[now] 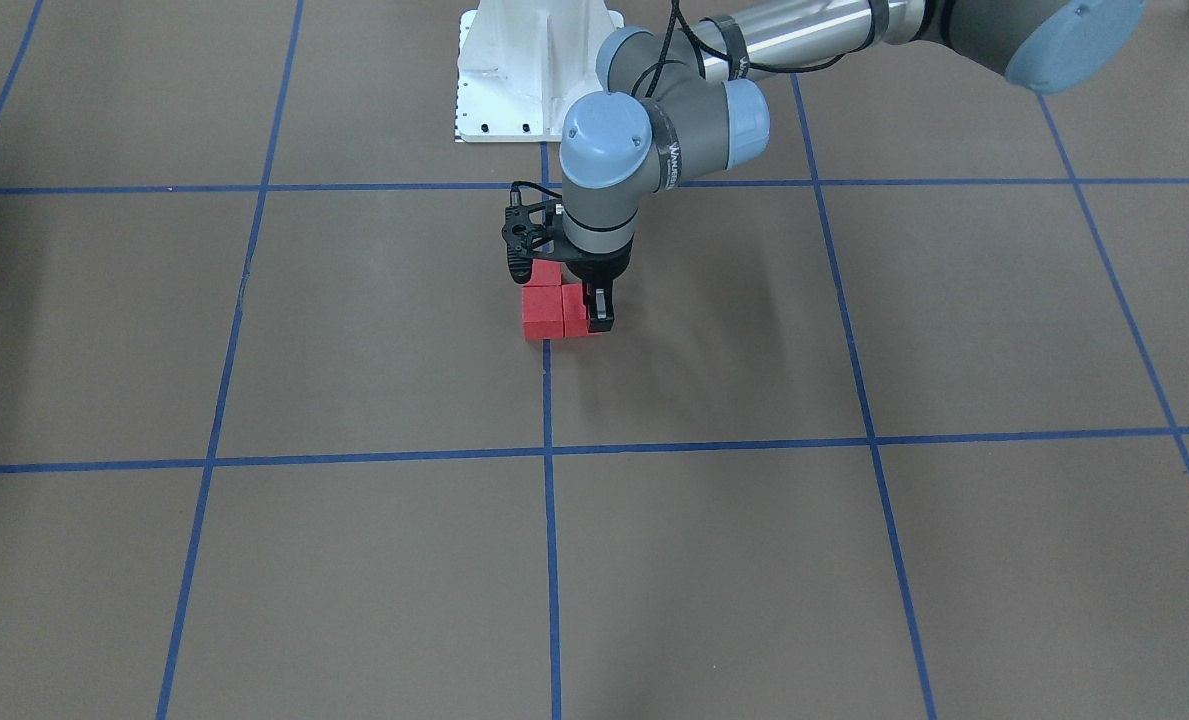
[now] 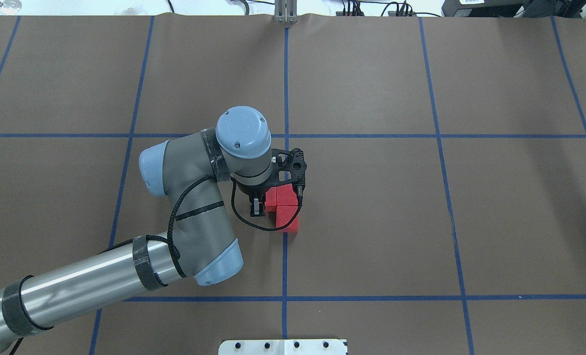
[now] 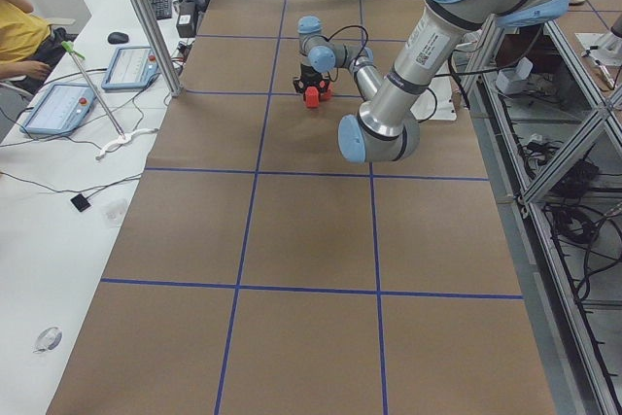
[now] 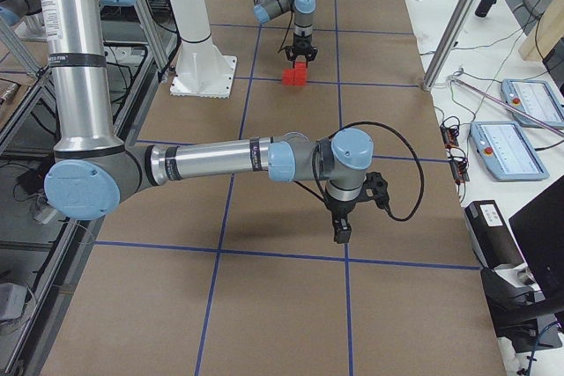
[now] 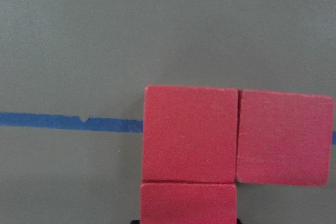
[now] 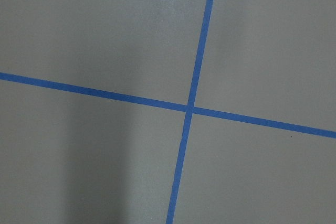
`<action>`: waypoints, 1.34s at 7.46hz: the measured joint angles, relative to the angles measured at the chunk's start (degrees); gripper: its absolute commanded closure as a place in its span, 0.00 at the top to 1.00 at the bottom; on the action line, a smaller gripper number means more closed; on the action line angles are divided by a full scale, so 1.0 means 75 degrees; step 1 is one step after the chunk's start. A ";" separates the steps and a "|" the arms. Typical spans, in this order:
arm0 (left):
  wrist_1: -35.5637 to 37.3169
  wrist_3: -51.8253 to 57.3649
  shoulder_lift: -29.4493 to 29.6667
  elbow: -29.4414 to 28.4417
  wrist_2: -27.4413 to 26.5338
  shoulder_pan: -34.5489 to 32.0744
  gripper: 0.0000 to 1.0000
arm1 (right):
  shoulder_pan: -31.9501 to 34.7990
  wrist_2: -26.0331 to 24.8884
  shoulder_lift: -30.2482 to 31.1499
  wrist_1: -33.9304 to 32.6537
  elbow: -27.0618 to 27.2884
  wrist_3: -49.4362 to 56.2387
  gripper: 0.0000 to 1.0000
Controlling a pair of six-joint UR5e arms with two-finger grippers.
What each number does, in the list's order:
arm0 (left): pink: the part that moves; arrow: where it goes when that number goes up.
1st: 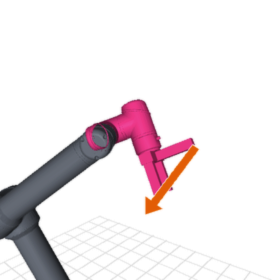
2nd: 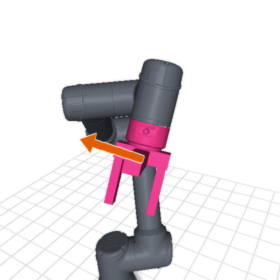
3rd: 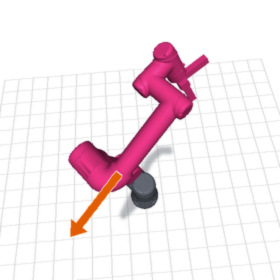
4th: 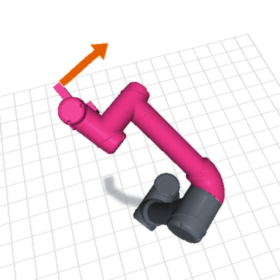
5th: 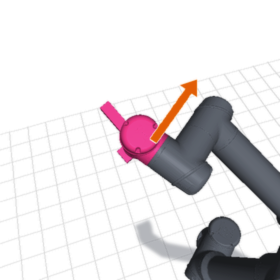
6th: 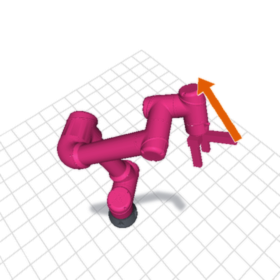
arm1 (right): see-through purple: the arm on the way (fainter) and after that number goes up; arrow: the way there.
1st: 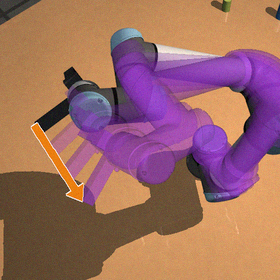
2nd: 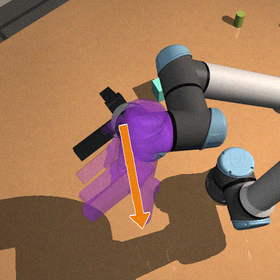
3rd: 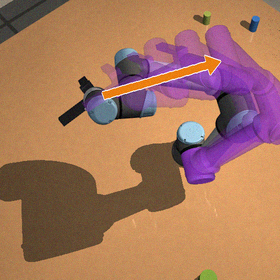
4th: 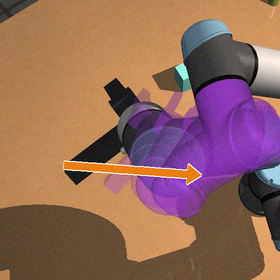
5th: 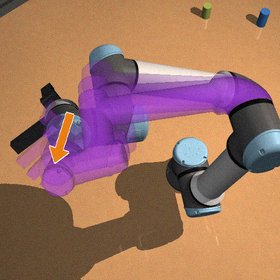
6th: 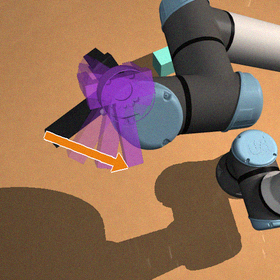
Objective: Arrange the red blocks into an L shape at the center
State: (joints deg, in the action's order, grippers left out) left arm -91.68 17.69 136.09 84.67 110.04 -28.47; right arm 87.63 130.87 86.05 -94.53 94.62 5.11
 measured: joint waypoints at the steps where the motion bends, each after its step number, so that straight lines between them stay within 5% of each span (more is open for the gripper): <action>1: -0.0094 -0.0083 -0.0002 -0.0036 0.0000 0.0000 0.45 | 0.0000 0.0000 0.0000 0.0001 0.0001 0.0003 0.99; 2: -0.0220 -0.0135 -0.0003 -0.0098 0.0001 -0.0001 0.55 | 0.0000 0.0000 0.0000 -0.0002 0.0002 0.0001 0.99; 3: -0.0304 -0.0156 -0.0001 -0.0144 0.0003 -0.0002 0.83 | 0.0000 0.0000 0.0000 -0.0004 0.0004 -0.0001 0.99; 4: -0.0343 -0.0218 -0.0003 -0.0172 0.0001 -0.0001 0.99 | 0.0000 0.0000 0.0000 -0.0005 0.0004 -0.0002 0.99; 10: -0.0310 -0.0374 -0.0007 0.0088 0.0045 -0.0055 1.00 | 0.0000 0.0000 0.0000 0.0004 0.0004 0.0005 0.99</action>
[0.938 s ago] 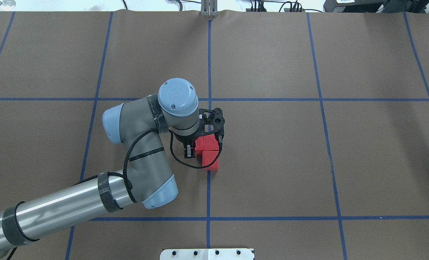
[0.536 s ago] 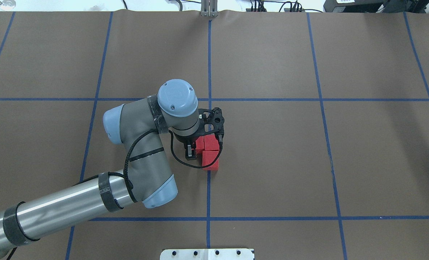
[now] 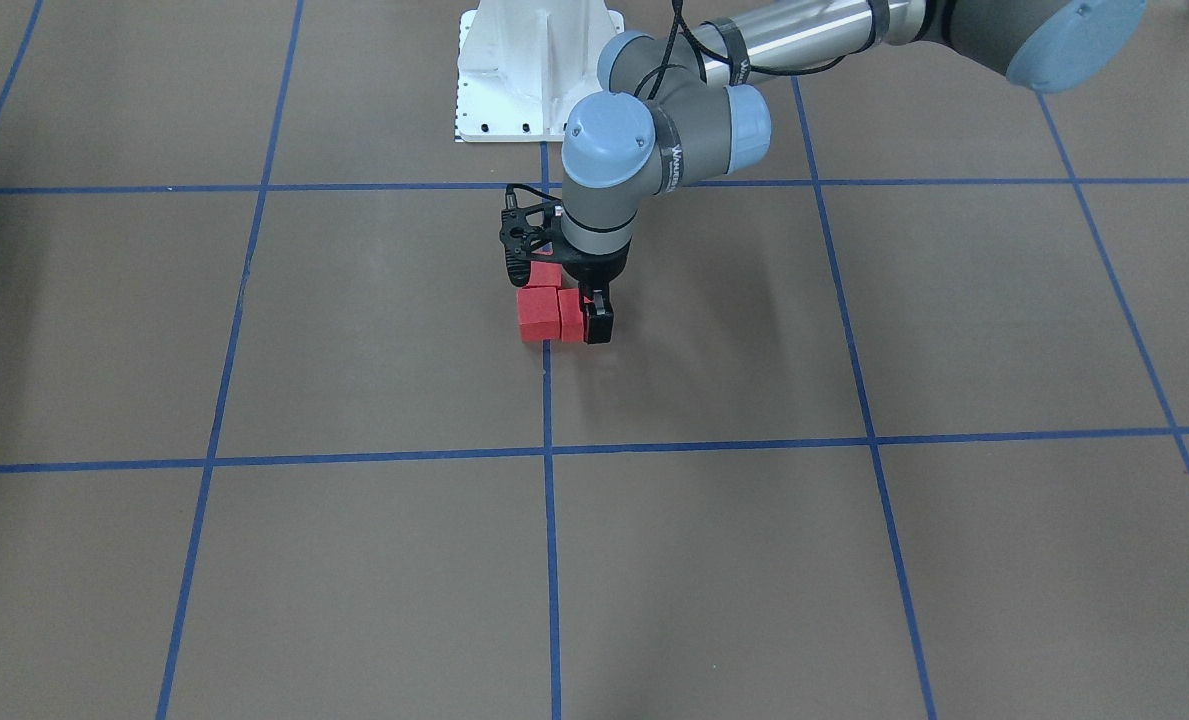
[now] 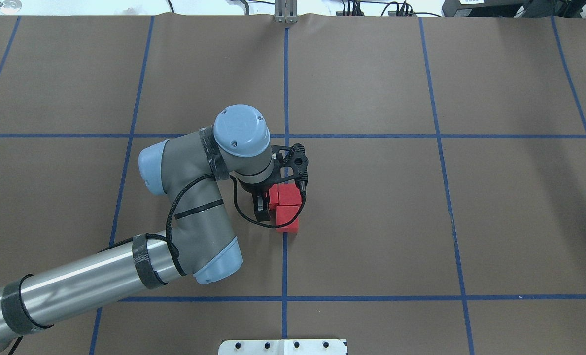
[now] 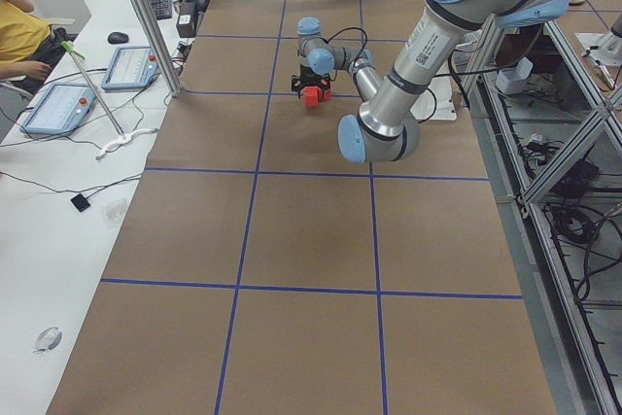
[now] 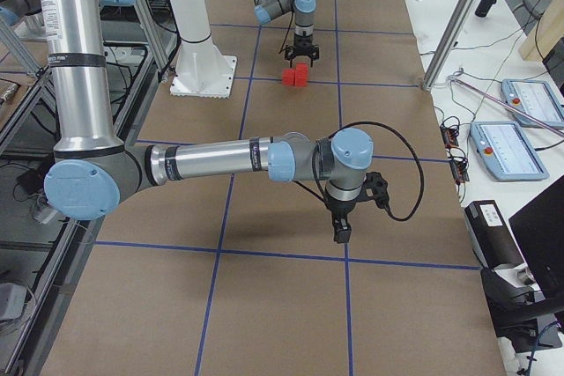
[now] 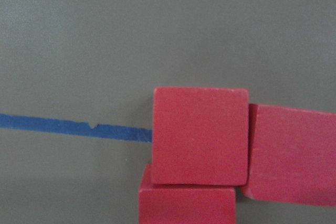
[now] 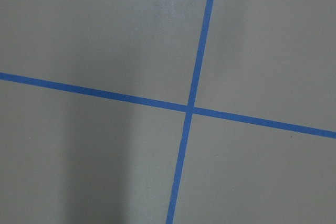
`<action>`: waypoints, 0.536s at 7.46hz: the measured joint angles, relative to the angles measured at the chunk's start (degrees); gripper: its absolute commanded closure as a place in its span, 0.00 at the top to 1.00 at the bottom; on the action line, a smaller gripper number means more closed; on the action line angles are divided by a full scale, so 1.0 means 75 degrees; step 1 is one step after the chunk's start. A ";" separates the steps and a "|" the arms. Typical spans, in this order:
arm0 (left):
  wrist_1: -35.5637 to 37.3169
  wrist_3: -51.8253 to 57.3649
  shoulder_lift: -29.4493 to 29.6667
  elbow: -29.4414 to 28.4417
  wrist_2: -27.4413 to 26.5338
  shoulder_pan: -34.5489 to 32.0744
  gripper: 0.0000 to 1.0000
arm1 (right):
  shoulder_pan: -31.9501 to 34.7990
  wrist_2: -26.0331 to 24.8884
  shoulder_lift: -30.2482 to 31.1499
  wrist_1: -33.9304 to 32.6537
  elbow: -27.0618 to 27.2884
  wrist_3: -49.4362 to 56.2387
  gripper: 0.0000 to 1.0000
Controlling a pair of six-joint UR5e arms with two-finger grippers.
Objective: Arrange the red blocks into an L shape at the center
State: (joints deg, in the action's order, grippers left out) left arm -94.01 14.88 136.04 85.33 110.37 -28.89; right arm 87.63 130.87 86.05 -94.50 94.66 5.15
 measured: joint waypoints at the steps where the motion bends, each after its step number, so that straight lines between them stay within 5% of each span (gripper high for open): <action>1: 0.0062 -0.0011 -0.0008 0.0290 0.0041 -0.0079 1.00 | 0.0000 0.0000 0.0002 -0.0004 0.0000 0.0003 0.99; 4: 0.1055 -0.0086 -0.0067 0.0918 0.0894 -0.1204 1.00 | 0.0000 0.0000 0.0014 0.0001 -0.0005 0.0004 0.99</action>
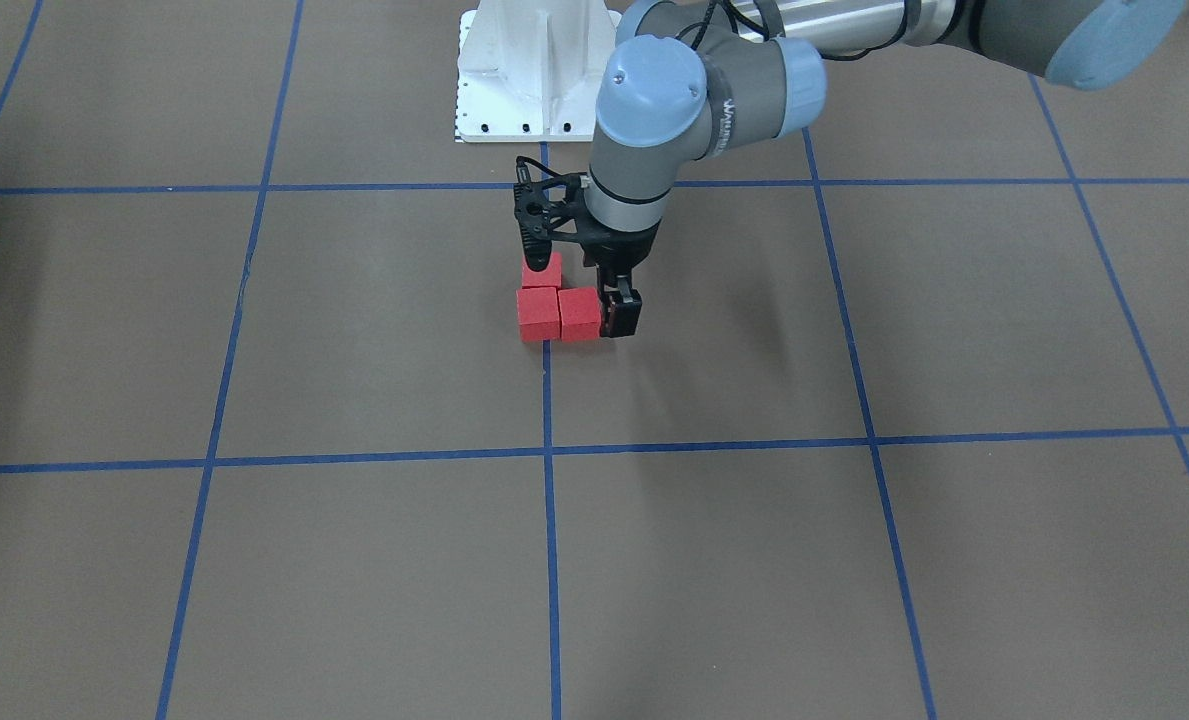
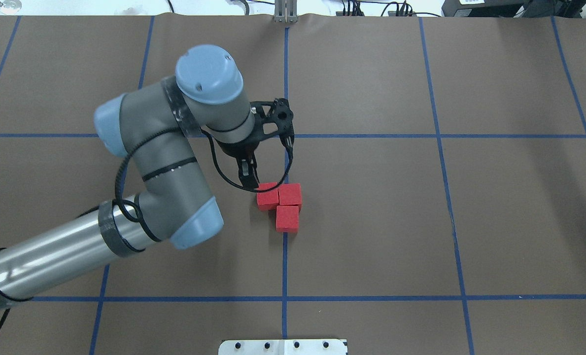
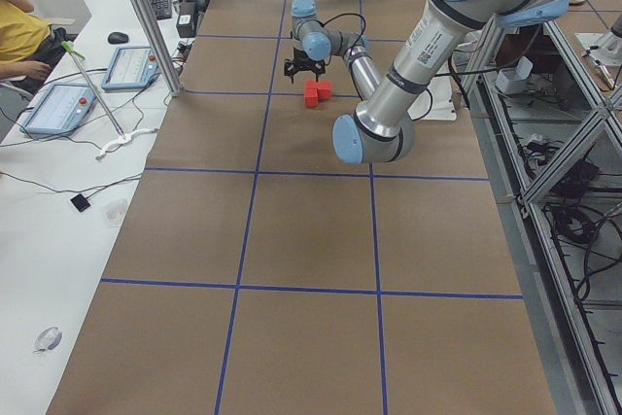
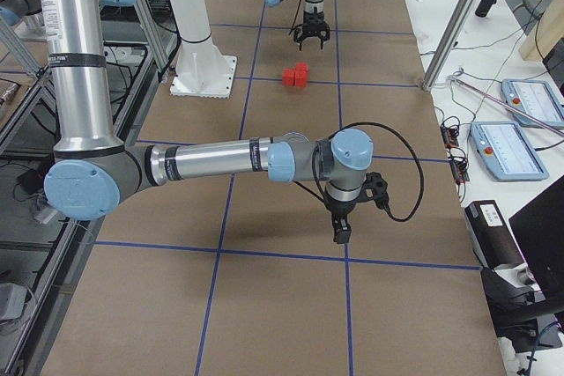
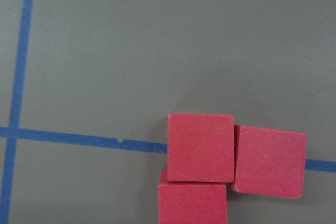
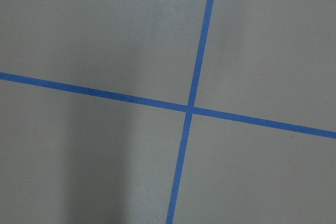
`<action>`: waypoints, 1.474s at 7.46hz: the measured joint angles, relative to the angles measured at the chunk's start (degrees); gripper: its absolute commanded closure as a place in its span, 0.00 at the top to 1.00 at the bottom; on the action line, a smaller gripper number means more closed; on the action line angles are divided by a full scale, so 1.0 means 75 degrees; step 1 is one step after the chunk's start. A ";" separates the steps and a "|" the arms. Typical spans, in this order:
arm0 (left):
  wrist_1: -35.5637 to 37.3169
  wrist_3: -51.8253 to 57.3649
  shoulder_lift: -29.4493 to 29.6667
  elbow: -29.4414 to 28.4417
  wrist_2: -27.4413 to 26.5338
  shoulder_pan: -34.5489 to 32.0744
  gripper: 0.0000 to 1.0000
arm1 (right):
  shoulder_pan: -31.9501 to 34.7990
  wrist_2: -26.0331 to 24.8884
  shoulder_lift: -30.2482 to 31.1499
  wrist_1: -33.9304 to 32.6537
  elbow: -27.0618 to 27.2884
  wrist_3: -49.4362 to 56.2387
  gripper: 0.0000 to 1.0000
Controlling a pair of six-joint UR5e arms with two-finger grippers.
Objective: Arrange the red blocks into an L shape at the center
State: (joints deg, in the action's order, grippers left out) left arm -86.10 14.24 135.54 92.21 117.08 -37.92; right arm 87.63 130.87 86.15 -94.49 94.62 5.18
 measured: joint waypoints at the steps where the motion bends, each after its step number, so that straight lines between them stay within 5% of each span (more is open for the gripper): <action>1: 0.0611 -0.0014 -0.0090 0.0021 0.0470 -0.0751 1.00 | 0.0000 0.0000 0.0009 -0.0002 -0.0002 0.0000 0.99; 6: 0.1367 -0.1028 -0.2355 0.0101 0.2028 -0.4055 1.00 | 0.0000 -0.0010 0.0084 0.0001 -0.0032 0.0022 0.99; 11: 0.0774 -0.1105 -0.5028 0.0117 0.2101 -0.6583 1.00 | 0.0000 -0.0012 0.0134 0.0002 -0.0104 0.0035 0.99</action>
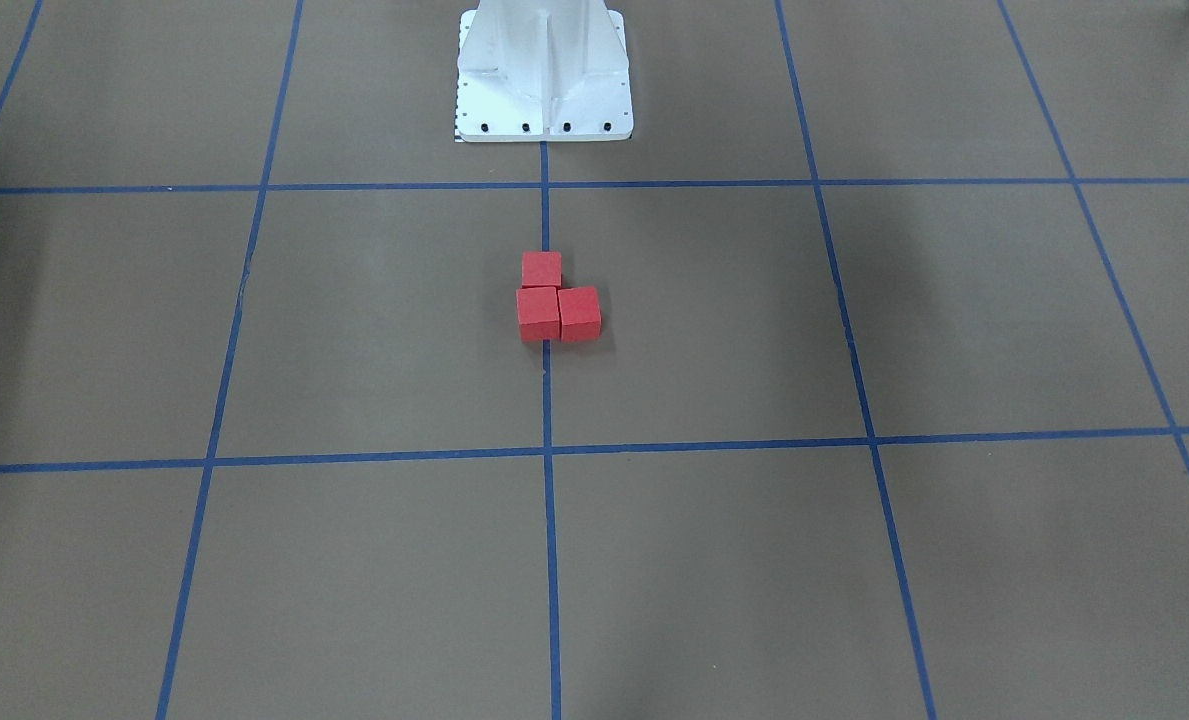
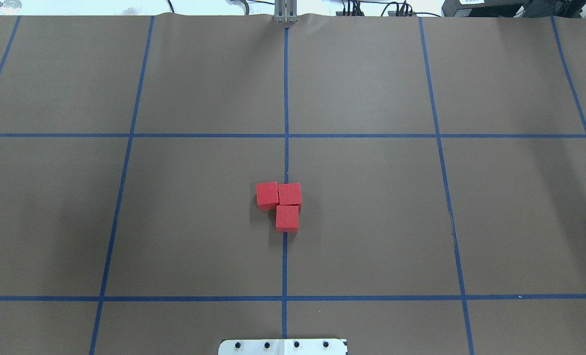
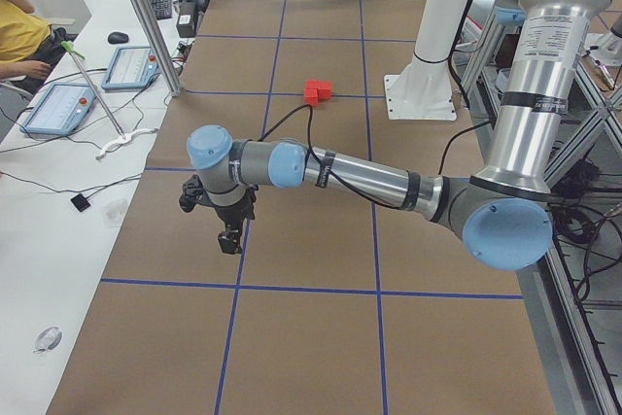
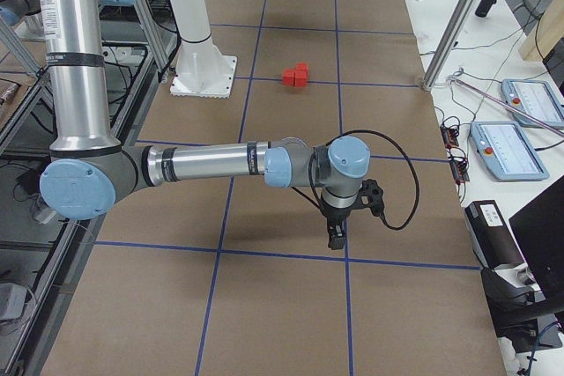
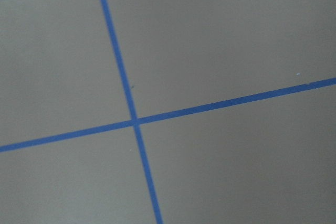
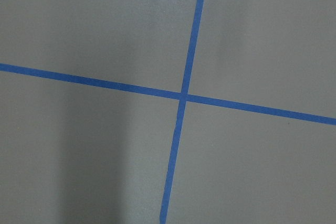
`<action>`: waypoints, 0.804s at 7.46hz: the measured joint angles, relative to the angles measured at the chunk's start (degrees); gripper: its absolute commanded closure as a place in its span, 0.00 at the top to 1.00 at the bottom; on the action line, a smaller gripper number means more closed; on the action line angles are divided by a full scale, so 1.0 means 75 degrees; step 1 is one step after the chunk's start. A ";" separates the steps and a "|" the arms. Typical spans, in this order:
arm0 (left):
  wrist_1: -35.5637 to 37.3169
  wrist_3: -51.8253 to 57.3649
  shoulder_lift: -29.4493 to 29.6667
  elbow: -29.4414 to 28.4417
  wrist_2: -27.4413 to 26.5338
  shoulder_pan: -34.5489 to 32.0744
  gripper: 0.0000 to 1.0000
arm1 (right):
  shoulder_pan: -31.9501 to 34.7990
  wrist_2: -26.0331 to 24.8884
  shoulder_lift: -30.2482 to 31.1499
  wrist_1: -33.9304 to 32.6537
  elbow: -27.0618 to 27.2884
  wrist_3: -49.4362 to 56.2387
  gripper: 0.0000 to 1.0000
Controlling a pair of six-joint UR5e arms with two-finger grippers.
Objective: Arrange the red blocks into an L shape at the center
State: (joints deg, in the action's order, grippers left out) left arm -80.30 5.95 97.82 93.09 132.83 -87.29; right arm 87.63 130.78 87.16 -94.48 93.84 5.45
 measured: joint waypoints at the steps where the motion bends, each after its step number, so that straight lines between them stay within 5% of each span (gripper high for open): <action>1: -0.0294 -0.0011 -0.0297 0.0002 0.0004 -0.0230 1.00 | 0.0000 0.0000 0.0003 0.0000 0.0000 0.0000 0.99; 6: -0.0887 -0.0003 -0.0578 0.0035 -0.0008 -0.0363 1.00 | 0.0000 0.0001 0.0004 0.0000 0.0004 0.0000 0.99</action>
State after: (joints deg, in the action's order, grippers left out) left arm -86.95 5.93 93.49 93.36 132.77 -90.01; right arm 87.63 130.78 87.19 -94.48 93.87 5.45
